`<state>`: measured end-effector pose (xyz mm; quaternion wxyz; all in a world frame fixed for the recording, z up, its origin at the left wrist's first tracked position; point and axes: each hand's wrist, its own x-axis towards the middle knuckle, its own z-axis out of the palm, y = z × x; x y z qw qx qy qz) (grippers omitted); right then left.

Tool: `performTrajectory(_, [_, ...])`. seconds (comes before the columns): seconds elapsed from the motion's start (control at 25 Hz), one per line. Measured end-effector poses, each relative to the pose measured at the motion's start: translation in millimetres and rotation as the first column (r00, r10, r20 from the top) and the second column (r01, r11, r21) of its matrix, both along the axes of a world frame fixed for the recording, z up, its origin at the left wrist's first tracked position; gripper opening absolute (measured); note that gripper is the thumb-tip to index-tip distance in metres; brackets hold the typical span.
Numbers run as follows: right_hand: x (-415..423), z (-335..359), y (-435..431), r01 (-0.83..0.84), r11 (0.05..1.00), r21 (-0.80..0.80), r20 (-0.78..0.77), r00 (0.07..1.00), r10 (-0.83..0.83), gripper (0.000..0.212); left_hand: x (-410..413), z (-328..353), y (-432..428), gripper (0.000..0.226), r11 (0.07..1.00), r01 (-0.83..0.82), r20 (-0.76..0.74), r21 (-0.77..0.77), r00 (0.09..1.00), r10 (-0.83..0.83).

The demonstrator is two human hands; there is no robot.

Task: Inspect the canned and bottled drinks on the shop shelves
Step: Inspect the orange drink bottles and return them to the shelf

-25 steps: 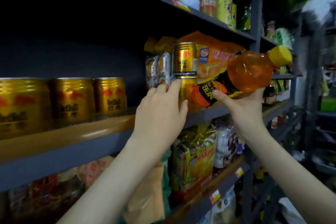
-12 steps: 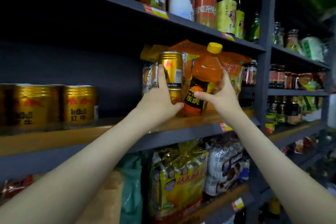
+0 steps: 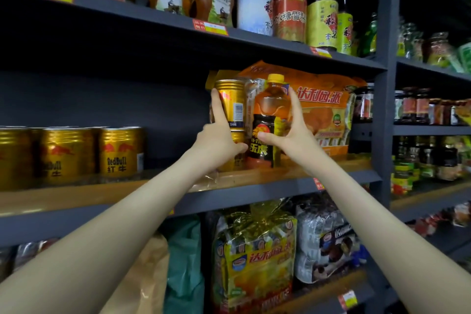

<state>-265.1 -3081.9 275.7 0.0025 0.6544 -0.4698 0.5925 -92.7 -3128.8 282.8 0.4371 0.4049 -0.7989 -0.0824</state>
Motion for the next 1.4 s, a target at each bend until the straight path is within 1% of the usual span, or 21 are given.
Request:
performTrajectory(0.2, [17.2, 4.0, -3.3, -0.030, 0.997, 0.070, -0.084, 0.996, 0.035, 0.106, 12.6, 1.4, -5.6, 0.132, 0.995, -0.092, -0.010, 0.031, 0.996, 0.092])
performTrajectory(0.4, [22.9, 6.1, -3.6, 0.038, 0.993, 0.114, -0.181, 0.983, -0.017, 0.106, 15.9, 3.7, -6.4, 0.133, 0.987, -0.157, 0.023, 0.032, 0.987, 0.157])
performTrajectory(0.6, [26.4, 7.7, 4.6, 0.046, 0.990, 0.131, -0.160, 0.987, -0.025, 0.107, 17.8, 4.0, 5.2, 0.128, 0.988, -0.149, -0.001, 0.034, 0.989, 0.149])
performTrajectory(0.72, [32.8, 11.0, 0.5, 0.070, 0.979, 0.191, -0.204, 0.979, -0.031, 0.113, 22.2, 7.6, 11.6, 0.127, 0.979, -0.194, 0.006, 0.064, 0.981, 0.194])
performTrajectory(0.8, [38.6, 13.3, -3.4, 0.060, 0.970, 0.236, -0.225, 0.974, -0.005, 0.115, 27.6, 8.6, 13.3, 0.129, 0.970, -0.234, 0.010, 0.069, 0.972, 0.234])
performTrajectory(0.88, [45.0, 15.3, -6.7, 0.050, 0.968, 0.248, -0.245, 0.969, 0.012, 0.117, 32.7, 8.4, 13.0, 0.130, 0.961, -0.269, 0.016, 0.066, 0.963, 0.268])
performTrajectory(1.0, [50.3, 20.8, -11.7, 0.161, 0.966, 0.203, -0.334, 0.939, -0.086, 0.118, 38.7, 10.1, 12.1, 0.130, 0.949, -0.303, 0.038, 0.090, 0.953, 0.300])
performTrajectory(1.04, [50.6, 22.1, -12.7, 0.171, 0.964, 0.203, -0.344, 0.934, -0.093, 0.119, 39.9, 11.7, 10.8, 0.131, 0.948, -0.300, 0.045, 0.104, 0.954, 0.297])
performTrajectory(1.12, [51.0, 22.0, -13.6, 0.096, 0.968, 0.234, -0.307, 0.952, -0.020, 0.120, 41.5, 15.6, 8.6, 0.132, 0.948, -0.292, 0.063, 0.127, 0.956, 0.286])
performTrajectory(1.2, [51.9, 17.8, -11.7, 0.042, 0.973, 0.225, -0.281, 0.959, 0.023, 0.116, 41.6, 16.5, 5.9, 0.132, 0.951, -0.282, 0.073, 0.130, 0.959, 0.274])
performTrajectory(1.4, [54.8, 11.0, -6.2, 0.050, 0.991, 0.126, -0.224, 0.974, -0.021, 0.102, 40.2, 11.1, -3.8, 0.132, 0.961, -0.247, 0.070, 0.122, 0.968, 0.240])
